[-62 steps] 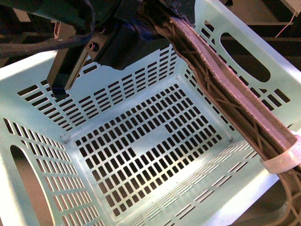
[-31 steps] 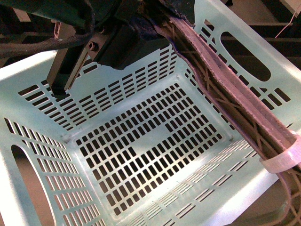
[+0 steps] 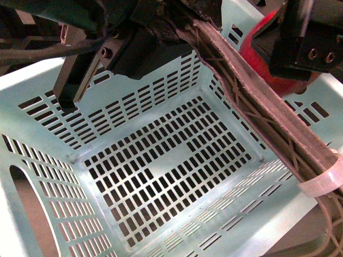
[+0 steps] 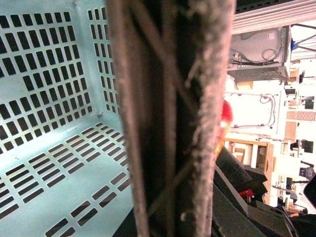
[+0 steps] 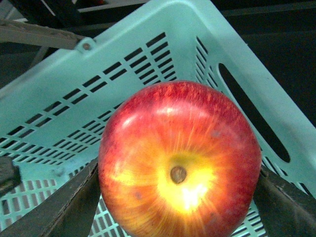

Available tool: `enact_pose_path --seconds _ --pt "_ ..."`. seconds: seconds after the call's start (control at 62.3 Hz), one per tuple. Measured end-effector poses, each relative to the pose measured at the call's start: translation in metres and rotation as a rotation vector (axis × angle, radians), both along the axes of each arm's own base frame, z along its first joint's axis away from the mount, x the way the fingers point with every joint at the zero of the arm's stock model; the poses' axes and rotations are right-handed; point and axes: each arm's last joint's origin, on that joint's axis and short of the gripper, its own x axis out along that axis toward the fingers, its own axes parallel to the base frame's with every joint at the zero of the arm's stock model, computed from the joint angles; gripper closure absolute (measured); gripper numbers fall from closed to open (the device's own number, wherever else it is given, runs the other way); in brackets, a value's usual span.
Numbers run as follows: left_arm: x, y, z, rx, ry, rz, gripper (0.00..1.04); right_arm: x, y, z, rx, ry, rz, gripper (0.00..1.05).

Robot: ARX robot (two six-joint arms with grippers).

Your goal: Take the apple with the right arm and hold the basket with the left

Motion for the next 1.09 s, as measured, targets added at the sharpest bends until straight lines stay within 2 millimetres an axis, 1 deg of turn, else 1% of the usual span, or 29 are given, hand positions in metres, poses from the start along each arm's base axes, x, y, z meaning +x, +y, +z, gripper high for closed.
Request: enact_pose_path --seconds 0.032,0.064,0.209,0.273,0.353,0.385,0.642,0.658,0.739,0.835,0.867,1.012,1.092 --pt "0.000 0.000 0.000 0.000 0.000 0.000 0.98 0.000 0.000 0.001 0.003 -0.002 -0.008 0.09" --pt "0.000 0.000 0.000 0.000 0.000 0.000 0.98 -0.001 -0.001 0.002 0.003 -0.005 -0.016 0.07" --pt "0.000 0.000 0.000 0.003 -0.001 0.000 0.98 -0.008 -0.009 0.013 0.005 -0.039 -0.084 0.09" --pt "0.001 -0.001 -0.001 0.005 0.001 -0.005 0.98 -0.013 -0.017 0.020 -0.002 -0.068 -0.150 0.09" --pt "0.001 -0.001 -0.001 0.008 -0.001 0.003 0.98 -0.031 -0.039 0.028 -0.039 -0.103 -0.326 0.09" --pt "0.001 -0.001 -0.001 0.009 -0.003 0.002 0.98 -0.035 -0.043 0.029 -0.037 -0.113 -0.355 0.09" --pt "0.000 -0.001 -0.001 0.003 0.003 -0.006 0.98 -0.036 -0.044 0.029 -0.036 -0.127 -0.351 0.10" --pt "0.000 -0.001 -0.001 0.003 0.002 -0.005 0.98 -0.036 -0.044 0.029 -0.035 -0.142 -0.340 0.11" --pt "0.001 -0.001 -0.001 0.006 0.000 -0.002 0.98 -0.040 -0.050 0.020 -0.033 -0.313 -0.238 0.25" --pt "0.001 -0.001 -0.001 0.007 0.000 0.001 0.98 -0.049 -0.062 0.013 -0.109 -0.436 -0.218 0.40" --pt "0.001 -0.001 -0.001 0.007 0.000 0.000 0.98 -0.052 -0.067 0.011 -0.129 -0.451 -0.218 0.47" --pt "0.001 -0.001 -0.001 0.005 0.002 -0.004 0.98 -0.062 -0.078 0.001 -0.175 -0.459 -0.208 0.70" --pt "0.001 -0.001 -0.001 0.005 0.001 -0.003 0.98 -0.068 -0.084 -0.005 -0.184 -0.456 -0.204 0.86"
